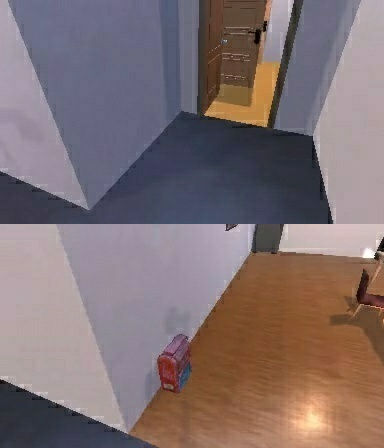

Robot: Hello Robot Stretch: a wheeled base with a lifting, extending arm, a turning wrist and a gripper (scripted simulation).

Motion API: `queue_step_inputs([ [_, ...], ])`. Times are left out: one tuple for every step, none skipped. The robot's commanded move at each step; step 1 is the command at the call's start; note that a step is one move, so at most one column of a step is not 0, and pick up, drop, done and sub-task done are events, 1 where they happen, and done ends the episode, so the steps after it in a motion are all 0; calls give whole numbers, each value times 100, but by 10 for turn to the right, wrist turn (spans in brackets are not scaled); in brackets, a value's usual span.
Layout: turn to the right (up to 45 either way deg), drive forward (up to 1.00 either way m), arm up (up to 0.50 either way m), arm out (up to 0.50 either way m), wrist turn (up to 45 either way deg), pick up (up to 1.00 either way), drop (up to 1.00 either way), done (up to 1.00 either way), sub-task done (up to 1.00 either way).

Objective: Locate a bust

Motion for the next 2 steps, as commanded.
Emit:
queue_step_inputs([
  [90, 0, 0, 0, 0, 0, 0, 0, 0],
  [0, 100, 0, 0, 0, 0, 0, 0, 0],
])
